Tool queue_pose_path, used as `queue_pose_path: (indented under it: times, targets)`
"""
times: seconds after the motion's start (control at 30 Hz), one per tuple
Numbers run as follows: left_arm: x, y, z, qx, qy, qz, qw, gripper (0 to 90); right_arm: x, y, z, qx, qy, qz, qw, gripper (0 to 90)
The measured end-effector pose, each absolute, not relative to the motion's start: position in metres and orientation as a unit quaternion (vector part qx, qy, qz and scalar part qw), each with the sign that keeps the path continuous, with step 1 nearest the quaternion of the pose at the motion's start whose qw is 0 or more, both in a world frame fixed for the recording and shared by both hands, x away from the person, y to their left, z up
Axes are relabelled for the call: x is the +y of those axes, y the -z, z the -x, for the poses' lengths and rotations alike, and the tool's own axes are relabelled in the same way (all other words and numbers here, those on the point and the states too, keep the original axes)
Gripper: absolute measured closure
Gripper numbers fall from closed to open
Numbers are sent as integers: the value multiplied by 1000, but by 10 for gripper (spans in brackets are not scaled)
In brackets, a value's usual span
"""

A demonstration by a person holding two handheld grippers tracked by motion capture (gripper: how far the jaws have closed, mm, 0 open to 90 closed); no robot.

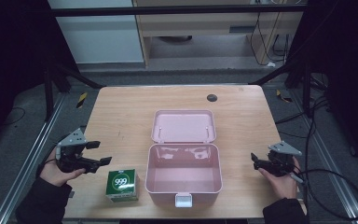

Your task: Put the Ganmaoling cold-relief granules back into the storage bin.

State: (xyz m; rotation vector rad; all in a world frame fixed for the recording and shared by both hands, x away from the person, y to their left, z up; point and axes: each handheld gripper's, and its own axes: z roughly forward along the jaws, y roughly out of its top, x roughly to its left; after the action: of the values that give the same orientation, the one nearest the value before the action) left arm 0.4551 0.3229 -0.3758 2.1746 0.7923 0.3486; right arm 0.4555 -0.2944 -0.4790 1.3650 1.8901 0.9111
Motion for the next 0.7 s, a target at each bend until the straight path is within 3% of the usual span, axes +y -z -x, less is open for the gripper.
queue_pose_path:
  times: [0.7]
  targets:
    - [303,366,-447,177,-89,-924,326,168,-293,481,-456,726,-335,-511,315,112]
